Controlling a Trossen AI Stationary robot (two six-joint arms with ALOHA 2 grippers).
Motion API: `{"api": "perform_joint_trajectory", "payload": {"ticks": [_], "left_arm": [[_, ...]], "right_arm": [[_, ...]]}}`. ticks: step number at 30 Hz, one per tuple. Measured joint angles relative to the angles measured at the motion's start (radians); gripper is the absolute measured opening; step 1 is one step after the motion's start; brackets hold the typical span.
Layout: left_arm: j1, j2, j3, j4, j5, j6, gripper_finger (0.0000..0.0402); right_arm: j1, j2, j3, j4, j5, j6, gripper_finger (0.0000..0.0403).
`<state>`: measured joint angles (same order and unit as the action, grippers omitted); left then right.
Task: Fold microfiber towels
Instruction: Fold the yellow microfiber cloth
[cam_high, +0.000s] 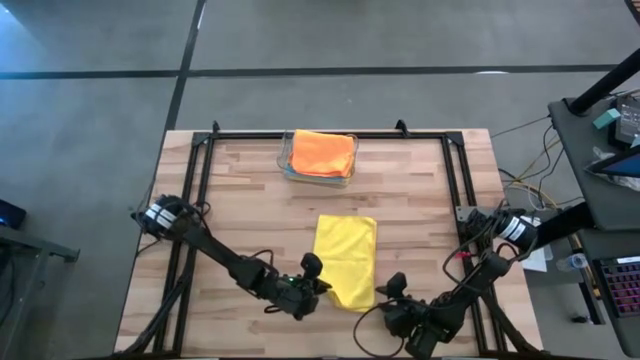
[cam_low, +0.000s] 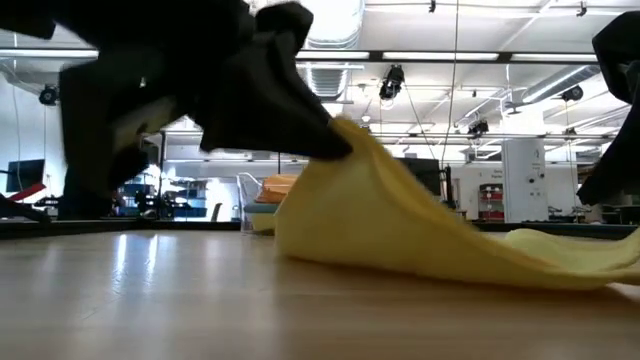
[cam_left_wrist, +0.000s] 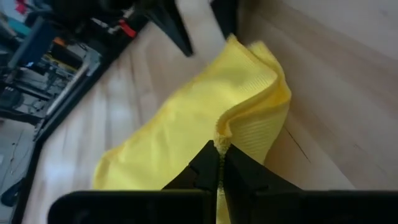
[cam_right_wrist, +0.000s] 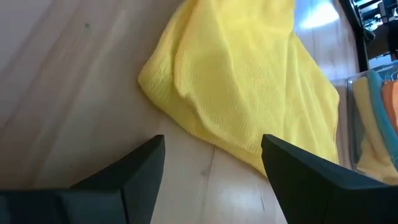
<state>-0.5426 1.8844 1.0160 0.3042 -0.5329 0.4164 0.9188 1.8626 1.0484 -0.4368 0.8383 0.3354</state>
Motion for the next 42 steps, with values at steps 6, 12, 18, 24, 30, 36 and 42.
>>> {"api": "perform_joint_trajectory", "payload": {"ticks": [6, 12, 18, 24, 30, 36, 42], "left_arm": [[0.006, -0.032, -0.005, 0.001, -0.028, -0.020, 0.0000], [0.021, -0.034, -0.006, 0.002, -0.050, -0.095, 0.0000], [0.040, -0.035, -0.002, 0.002, -0.053, -0.133, 0.0000], [0.053, -0.040, -0.001, 0.002, -0.053, -0.151, 0.0000], [0.053, -0.049, -0.001, 0.003, -0.054, -0.151, 0.0000], [0.053, -0.050, -0.001, 0.001, -0.054, -0.151, 0.0000], [0.053, -0.050, -0.001, 0.000, -0.054, -0.149, 0.0000]], "right_arm": [[-0.003, 0.004, 0.039, 0.051, 0.020, 0.024, 0.0258], [-0.004, 0.004, 0.059, 0.106, 0.074, 0.062, 0.0258], [-0.005, 0.004, 0.053, 0.196, 0.107, 0.066, 0.0258], [-0.012, 0.005, 0.050, 0.262, 0.107, 0.073, 0.0258], [-0.017, 0.059, 0.057, 0.304, 0.105, 0.069, 0.0258], [-0.023, 0.136, 0.132, 0.279, 0.175, 0.064, 0.0258], [-0.025, 0.161, 0.221, 0.134, 0.240, 0.115, 0.0258]]}}
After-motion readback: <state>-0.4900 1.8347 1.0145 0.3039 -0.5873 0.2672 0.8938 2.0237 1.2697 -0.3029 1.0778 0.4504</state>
